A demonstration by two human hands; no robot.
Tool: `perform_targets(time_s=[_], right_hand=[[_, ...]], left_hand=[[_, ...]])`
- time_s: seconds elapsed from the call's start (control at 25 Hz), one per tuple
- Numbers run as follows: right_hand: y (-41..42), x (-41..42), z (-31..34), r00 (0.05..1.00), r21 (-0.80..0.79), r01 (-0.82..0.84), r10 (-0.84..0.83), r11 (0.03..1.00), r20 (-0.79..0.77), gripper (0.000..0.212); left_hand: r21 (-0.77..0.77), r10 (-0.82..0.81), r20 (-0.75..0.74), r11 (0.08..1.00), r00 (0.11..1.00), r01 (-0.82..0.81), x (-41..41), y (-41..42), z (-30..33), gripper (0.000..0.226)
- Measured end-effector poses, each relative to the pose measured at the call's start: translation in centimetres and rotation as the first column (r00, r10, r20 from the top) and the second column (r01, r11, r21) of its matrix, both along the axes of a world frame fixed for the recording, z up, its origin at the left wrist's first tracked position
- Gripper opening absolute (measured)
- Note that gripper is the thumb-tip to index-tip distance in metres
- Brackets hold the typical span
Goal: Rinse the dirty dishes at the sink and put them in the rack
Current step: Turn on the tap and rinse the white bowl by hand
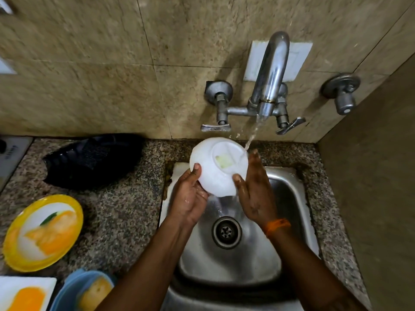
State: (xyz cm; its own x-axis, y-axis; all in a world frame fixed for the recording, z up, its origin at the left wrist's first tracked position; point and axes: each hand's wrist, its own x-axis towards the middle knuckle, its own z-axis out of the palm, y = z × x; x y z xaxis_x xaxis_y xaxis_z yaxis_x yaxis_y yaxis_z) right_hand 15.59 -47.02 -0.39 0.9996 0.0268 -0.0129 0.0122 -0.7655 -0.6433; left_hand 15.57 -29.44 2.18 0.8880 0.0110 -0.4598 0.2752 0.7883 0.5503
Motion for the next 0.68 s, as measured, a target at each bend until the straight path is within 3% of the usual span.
perform_targets(time_s=[0.08, 0.16, 0.24, 0.28, 0.36, 0.44, 0.52, 0.6, 0.68], right_hand=[[3.1, -0.7, 1.3, 0.992, -0.04, -0.021, 0.026, 0.999, 0.124, 0.081], [4.9, -1.6, 2.1, 0.966, -0.076, -0.146, 0.159, 0.986, 0.204, 0.075], [3.9, -1.4, 1.6, 0.954, 0.006, -0.258, 0.254, 0.966, 0.161, 0.075], [2.7, -0.9, 0.9, 0.968, 0.089, -0.239, 0.23, 0.967, 0.104, 0.079], [-0.1, 0.0, 0.1, 0.997, 0.233, -0.049, 0.063, 0.971, -0.052, 0.093], [-0.4, 0.4, 0.4, 0.996, 0.231, 0.065, -0.049, 0.971, -0.073, 0.092], [2.5, -0.5, 1.8, 0.991, 0.023, -0.11, 0.107, 0.994, 0.077, 0.08], [5.2, -2.5, 3.1, 0.899, -0.173, -0.384, 0.41, 0.907, 0.154, 0.069], [4.8, -3.3, 3.6, 0.828, -0.18, -0.502, 0.53, 0.846, 0.182, 0.062]], left_hand=[[-0.04, 0.008, 0.004, 0.999, 1.0, -0.008, 0.5, -1.0, 0.4, 0.049], [-0.066, 0.005, -0.001, 0.998, 1.0, -0.005, 0.7, -1.4, 0.4, 0.05], [-0.123, 0.039, -0.043, 0.991, 0.998, -0.044, 0.1, -1.2, 0.1, 0.046], [-0.144, 0.067, -0.06, 0.987, 0.996, -0.075, -0.2, -0.9, -0.1, 0.041], [-0.158, 0.105, -0.061, 0.981, 0.993, -0.114, -0.8, -0.3, -0.2, 0.035], [-0.189, 0.123, -0.052, 0.973, 0.991, -0.131, -0.9, -0.3, 0.3, 0.035], [-0.203, 0.107, -0.081, 0.972, 0.991, -0.121, -0.8, -0.7, 1.0, 0.039], [-0.165, -0.019, -0.141, 0.986, 0.99, -0.005, -1.0, -1.1, 1.4, 0.045], [-0.16, -0.067, -0.174, 0.986, 0.982, 0.039, -1.2, -1.3, 1.9, 0.044]])
